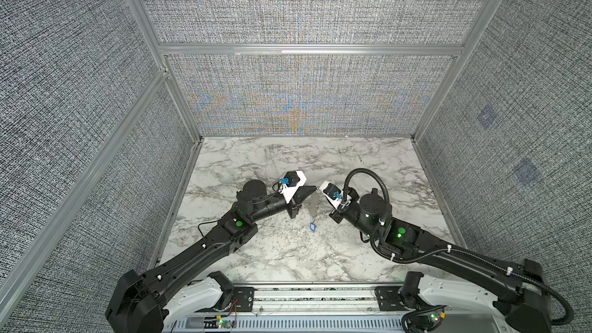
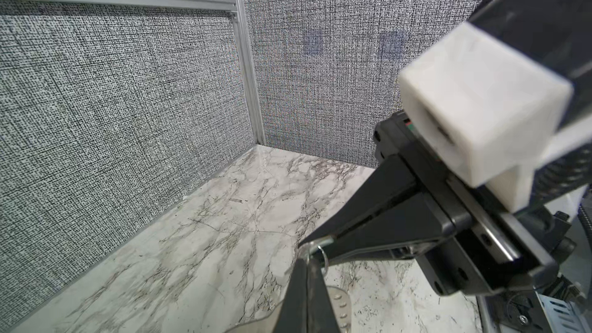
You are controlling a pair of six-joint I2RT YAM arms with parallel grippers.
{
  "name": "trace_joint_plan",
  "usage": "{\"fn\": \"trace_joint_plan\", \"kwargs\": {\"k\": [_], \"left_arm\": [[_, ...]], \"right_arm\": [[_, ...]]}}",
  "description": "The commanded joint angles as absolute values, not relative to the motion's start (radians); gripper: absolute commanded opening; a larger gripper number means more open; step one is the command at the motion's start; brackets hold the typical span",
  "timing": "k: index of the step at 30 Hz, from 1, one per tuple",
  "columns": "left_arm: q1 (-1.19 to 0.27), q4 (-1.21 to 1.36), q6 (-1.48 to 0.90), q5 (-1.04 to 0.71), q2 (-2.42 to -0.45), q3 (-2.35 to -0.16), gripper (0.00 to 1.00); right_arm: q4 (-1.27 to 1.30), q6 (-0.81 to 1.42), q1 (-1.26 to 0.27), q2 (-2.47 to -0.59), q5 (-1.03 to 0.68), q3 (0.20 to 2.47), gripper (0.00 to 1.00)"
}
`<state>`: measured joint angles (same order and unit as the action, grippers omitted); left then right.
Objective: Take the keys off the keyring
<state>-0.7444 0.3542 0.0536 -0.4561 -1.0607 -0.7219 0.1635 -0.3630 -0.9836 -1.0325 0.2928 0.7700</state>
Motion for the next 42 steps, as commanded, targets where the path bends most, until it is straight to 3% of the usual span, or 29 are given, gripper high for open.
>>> {"fn": "trace_joint_plan", "kwargs": {"k": [1, 17, 26, 42], "left_arm": [[-0.746, 0.318, 0.105, -0.481, -1.061, -0.74, 0.0], [-0.746, 0.263, 0.152, -0.546, -1.058, -0.771, 0.0], [-0.746, 0.242, 0.117, -0.688, -1.092, -0.807, 0.0], [-0.744, 0.349, 0.047, -0.721, -1.114, -0.797, 0.0]], "right_arm": [[0.125, -0.392, -0.982, -1.023, 0.299, 0.793, 0.0], [-0.074, -0.389, -0.915, -1.016, 0.156, 0.871, 0.0], [-0.093, -0.444, -0.86, -0.989, 0.078, 0.855, 0.0], [-0.047, -0.472, -0.854, -0.975, 0.037, 0.807, 0.0]]}}
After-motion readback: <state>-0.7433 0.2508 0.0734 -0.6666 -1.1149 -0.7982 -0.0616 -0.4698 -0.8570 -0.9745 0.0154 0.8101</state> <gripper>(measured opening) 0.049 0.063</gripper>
